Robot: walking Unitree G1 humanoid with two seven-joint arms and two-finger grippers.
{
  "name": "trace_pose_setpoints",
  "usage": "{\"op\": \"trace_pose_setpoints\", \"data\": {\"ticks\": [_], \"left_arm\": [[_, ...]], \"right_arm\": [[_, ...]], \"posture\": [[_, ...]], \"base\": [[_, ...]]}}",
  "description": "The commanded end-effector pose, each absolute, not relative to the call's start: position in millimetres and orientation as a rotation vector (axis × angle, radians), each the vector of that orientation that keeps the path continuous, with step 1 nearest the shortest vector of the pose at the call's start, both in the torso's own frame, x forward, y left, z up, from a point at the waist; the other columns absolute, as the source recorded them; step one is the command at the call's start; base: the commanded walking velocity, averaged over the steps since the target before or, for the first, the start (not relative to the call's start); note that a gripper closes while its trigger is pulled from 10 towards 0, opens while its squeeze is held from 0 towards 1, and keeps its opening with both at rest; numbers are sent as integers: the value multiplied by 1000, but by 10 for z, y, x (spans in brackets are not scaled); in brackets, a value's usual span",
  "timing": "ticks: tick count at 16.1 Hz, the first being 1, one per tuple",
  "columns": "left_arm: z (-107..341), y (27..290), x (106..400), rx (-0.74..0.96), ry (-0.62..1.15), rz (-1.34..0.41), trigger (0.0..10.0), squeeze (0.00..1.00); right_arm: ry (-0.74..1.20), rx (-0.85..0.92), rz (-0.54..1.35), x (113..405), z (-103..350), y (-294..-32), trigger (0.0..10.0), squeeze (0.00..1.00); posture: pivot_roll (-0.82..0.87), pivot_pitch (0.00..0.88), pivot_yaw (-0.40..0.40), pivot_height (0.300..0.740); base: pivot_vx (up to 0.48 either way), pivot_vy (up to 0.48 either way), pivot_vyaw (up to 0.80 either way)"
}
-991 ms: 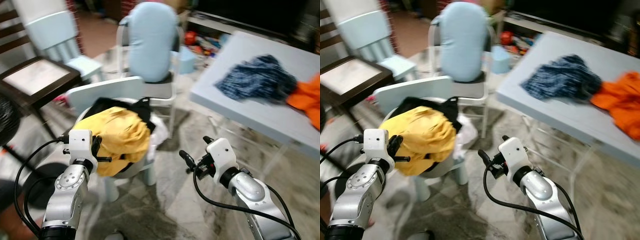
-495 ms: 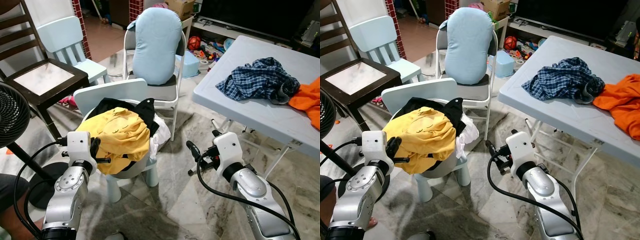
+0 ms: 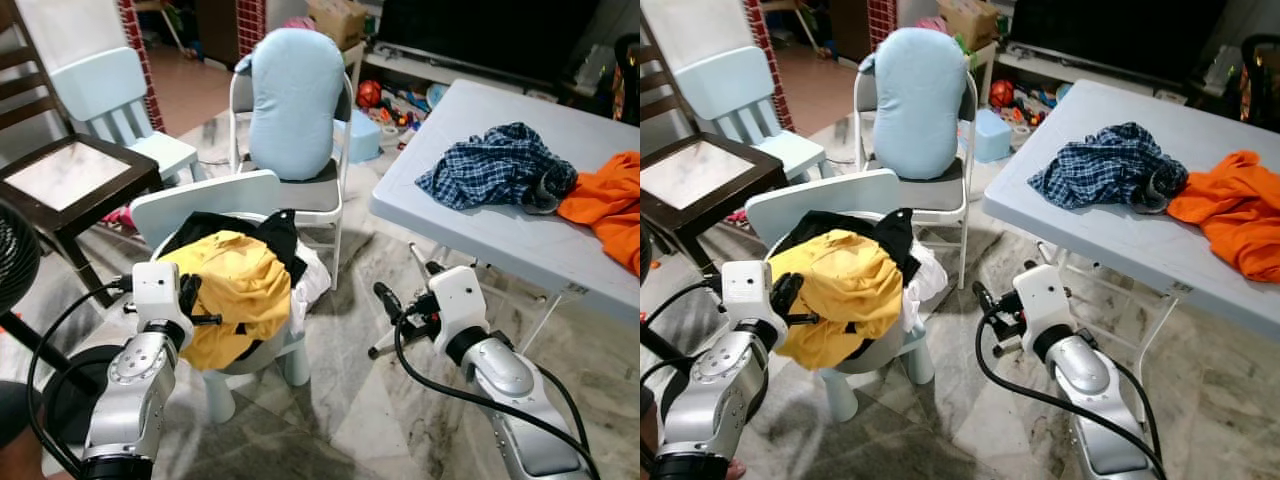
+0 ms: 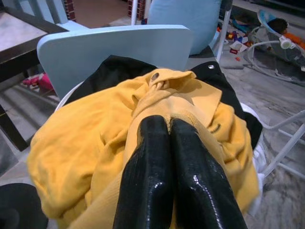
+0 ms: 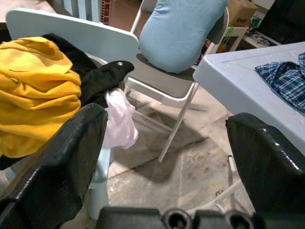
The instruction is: Hang hanger
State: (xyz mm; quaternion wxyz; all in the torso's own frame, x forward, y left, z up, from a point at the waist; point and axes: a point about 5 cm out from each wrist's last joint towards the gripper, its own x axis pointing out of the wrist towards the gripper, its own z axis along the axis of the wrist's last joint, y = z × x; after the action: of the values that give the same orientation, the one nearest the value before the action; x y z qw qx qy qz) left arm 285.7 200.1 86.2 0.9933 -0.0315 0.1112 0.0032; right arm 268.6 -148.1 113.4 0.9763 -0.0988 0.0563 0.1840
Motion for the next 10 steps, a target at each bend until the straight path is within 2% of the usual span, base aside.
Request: {"op": "trace_pose_setpoints", "data": {"ticks": [1,3,5,8,10], "left_arm": [[879,2004,2853,-57,221,8,10000,0],[874,2000,2848,-56,225,9,10000,0],[864,1995,2843,-58,230,8,10000,0],[858,2008,2839,-51,236,13,10000,0],[846,2019,2843,-41,249,25,10000,0]], "right_arm": [[110,-204,355,2698,1151,-1514,10000,0],[105,-209,368,2697,1157,-1507,10000,0],[103,-211,370,2691,1160,-1502,10000,0],[110,-207,366,2682,1150,-1507,10000,0],[114,-206,365,2680,1144,-1505,10000,0]], "posture": [[-12,82,-59,740],[-13,83,-59,740],[-14,87,-59,740],[-14,89,-57,740],[-12,90,-57,740]], "base": [[424,0,0],[424,0,0],[411,0,541],[384,0,0],[126,0,0]]}}
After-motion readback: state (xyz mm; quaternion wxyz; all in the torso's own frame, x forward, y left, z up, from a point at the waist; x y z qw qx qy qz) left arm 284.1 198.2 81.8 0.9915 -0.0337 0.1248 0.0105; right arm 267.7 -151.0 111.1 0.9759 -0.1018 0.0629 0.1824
